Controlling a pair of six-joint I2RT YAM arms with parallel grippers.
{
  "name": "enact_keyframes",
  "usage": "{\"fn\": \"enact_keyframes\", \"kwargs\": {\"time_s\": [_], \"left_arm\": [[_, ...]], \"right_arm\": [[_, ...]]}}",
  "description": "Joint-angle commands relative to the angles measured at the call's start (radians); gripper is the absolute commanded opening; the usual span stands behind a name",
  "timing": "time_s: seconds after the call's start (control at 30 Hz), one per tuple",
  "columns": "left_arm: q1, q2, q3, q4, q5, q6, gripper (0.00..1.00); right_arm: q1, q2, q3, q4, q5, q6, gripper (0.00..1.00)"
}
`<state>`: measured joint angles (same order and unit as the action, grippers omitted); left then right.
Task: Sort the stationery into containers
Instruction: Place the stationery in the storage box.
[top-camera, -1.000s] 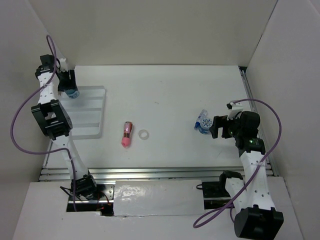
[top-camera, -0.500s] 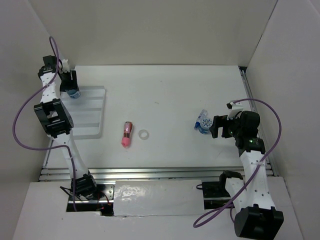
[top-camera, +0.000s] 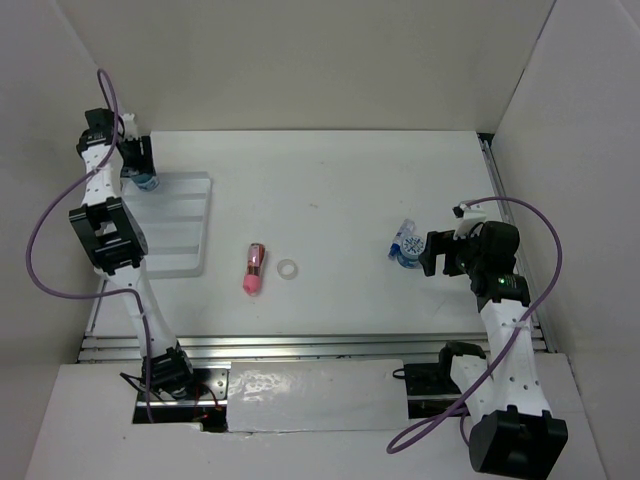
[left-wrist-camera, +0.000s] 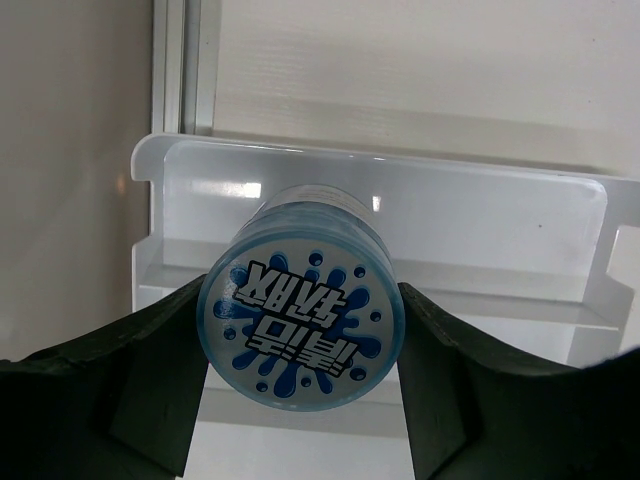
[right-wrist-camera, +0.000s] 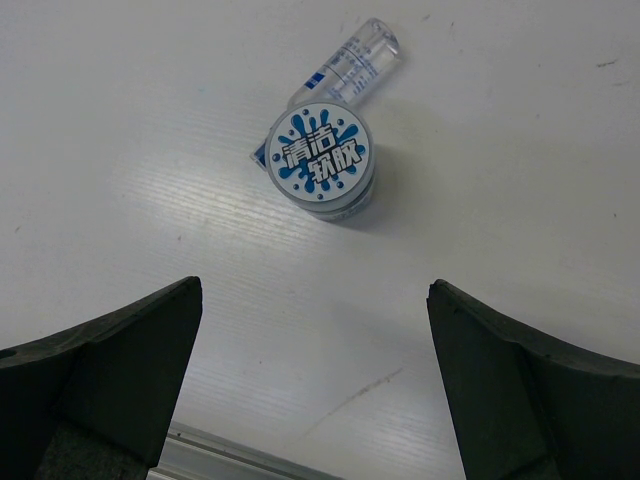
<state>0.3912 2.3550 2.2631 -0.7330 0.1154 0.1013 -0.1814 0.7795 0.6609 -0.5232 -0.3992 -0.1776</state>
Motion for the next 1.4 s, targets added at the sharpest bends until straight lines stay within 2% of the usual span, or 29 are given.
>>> {"fn": "enact_keyframes", "kwargs": {"time_s": [0.0, 0.33, 0.5, 0.53, 0.77, 0.9, 1.03, 1.13, 1.37], "left_arm": [[-0.012, 0.016, 0.044, 0.053, -0.009, 0.001, 0.20], [-0.032, 0.047, 0.027, 0.072, -0.028, -0.005, 0.24], [-0.035, 0.062, 0.023, 0.072, -0.042, -0.005, 0.34], [-0.034, 0.069, 0.021, 0.070, -0.046, -0.003, 0.39], [-0.038, 0.070, -0.013, 0.067, -0.034, -0.002, 0.48], [-0.041, 0.070, -0.014, 0.053, -0.013, 0.009, 0.66], [-0.040, 0.020, -0.028, 0.069, 0.003, -0.009, 0.76], [-0.040, -0.039, -0.033, 0.072, 0.035, -0.017, 0.99], [-0.058, -0.146, -0.016, 0.009, 0.090, -0.012, 0.99]], "right_arm": [[-0.004, 0.007, -0.009, 0.058, 0.010, -0.006, 1.00], [-0.006, 0.010, -0.010, 0.058, 0.013, -0.007, 1.00], [-0.006, 0.012, -0.010, 0.061, 0.014, -0.007, 1.00], [-0.006, 0.012, -0.012, 0.061, 0.014, -0.007, 1.00], [-0.007, 0.010, -0.012, 0.063, 0.017, -0.005, 1.00], [-0.009, 0.007, -0.012, 0.063, 0.020, -0.003, 1.00], [-0.013, 0.001, -0.015, 0.066, 0.023, 0.000, 1.00], [-0.016, -0.006, -0.015, 0.066, 0.020, 0.001, 1.00], [-0.018, -0.010, 0.012, 0.028, 0.022, -0.013, 1.00]]}}
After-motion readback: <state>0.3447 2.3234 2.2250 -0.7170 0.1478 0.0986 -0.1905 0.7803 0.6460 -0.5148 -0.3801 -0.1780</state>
